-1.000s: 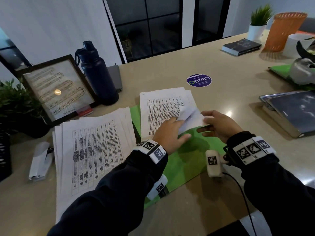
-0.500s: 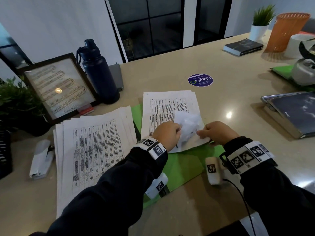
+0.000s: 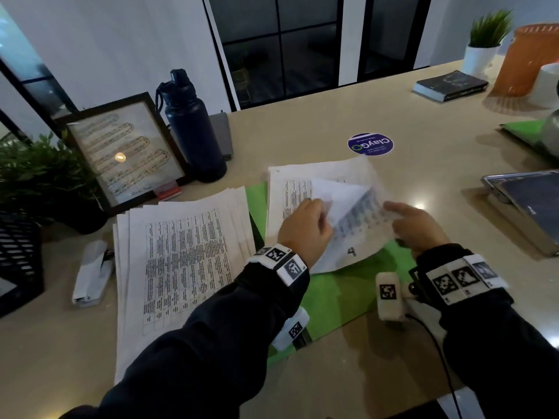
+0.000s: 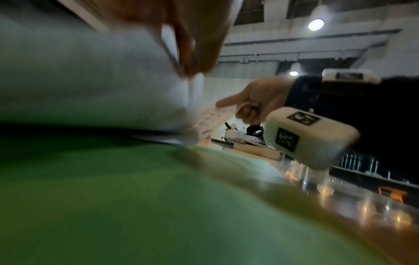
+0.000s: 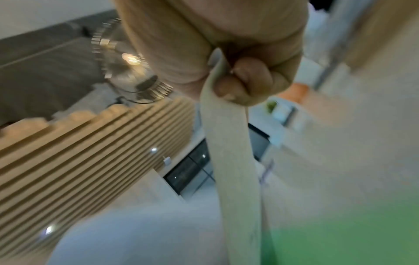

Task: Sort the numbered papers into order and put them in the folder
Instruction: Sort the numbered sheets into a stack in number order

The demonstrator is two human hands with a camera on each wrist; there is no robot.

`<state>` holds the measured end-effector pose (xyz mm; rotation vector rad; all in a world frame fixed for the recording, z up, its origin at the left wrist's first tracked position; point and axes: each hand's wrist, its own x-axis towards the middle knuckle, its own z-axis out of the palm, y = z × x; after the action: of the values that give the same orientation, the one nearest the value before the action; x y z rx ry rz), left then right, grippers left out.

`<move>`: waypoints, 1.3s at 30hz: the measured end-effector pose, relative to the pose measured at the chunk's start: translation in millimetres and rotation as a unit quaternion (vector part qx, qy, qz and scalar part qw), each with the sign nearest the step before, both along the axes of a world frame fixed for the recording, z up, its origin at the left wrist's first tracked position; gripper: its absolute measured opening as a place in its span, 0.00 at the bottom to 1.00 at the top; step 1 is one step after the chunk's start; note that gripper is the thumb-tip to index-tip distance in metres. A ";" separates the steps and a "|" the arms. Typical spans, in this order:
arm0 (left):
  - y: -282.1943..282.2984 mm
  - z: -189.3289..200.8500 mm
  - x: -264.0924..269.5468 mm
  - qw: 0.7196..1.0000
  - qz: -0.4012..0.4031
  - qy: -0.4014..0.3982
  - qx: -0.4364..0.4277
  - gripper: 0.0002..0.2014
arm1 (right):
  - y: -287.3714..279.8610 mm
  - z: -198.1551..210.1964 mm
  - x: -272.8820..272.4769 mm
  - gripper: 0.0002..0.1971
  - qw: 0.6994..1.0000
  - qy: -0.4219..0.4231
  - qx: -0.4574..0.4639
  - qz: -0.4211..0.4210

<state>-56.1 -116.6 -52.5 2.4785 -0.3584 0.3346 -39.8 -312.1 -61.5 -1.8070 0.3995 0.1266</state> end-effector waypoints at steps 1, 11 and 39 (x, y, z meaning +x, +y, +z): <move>-5.1 -1.0 -1.8 0.997 -0.034 0.044 0.044 0.06 | -8.7 8.9 -0.8 0.31 0.997 -0.043 -0.048 -0.032; -0.1 21.6 -23.5 0.952 -0.190 0.238 -0.026 0.14 | -35.3 89.3 -17.4 0.32 0.938 -0.325 -0.072 -0.095; 127.8 69.8 -39.2 0.991 0.080 0.107 -0.003 0.14 | 147.8 9.3 -45.8 0.32 0.883 -0.041 -0.198 0.423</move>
<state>-95.4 11.1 17.3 2.5133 -0.0707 0.1318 -85.6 -164.3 -52.1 -2.2750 -0.4937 0.6086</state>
